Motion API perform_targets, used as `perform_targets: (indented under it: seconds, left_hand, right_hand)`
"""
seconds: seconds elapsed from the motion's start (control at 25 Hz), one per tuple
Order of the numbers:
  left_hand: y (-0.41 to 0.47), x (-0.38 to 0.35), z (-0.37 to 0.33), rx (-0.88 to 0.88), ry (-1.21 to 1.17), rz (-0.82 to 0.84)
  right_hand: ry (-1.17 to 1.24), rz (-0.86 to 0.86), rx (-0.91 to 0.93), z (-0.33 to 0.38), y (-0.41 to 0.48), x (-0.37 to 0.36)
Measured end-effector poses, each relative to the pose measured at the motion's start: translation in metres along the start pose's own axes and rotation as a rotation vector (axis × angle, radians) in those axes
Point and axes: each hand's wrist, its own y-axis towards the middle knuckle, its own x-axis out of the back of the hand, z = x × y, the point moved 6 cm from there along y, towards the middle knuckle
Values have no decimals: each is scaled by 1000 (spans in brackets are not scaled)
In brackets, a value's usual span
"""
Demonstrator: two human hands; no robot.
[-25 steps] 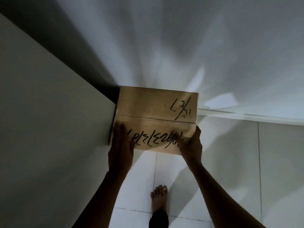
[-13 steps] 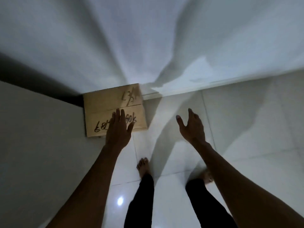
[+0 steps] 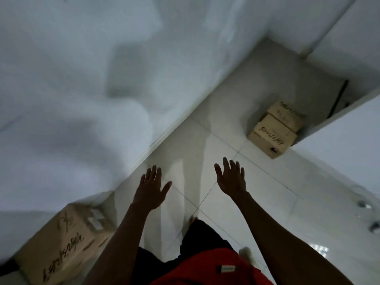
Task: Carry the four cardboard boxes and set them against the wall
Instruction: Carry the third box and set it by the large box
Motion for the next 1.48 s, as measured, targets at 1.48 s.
perform_targets:
  seconds: [1.48]
  left_hand:
    - [825,-419,-506,-288,174,402]
  right_hand:
    - [413,13,-779,-613,645,-72]
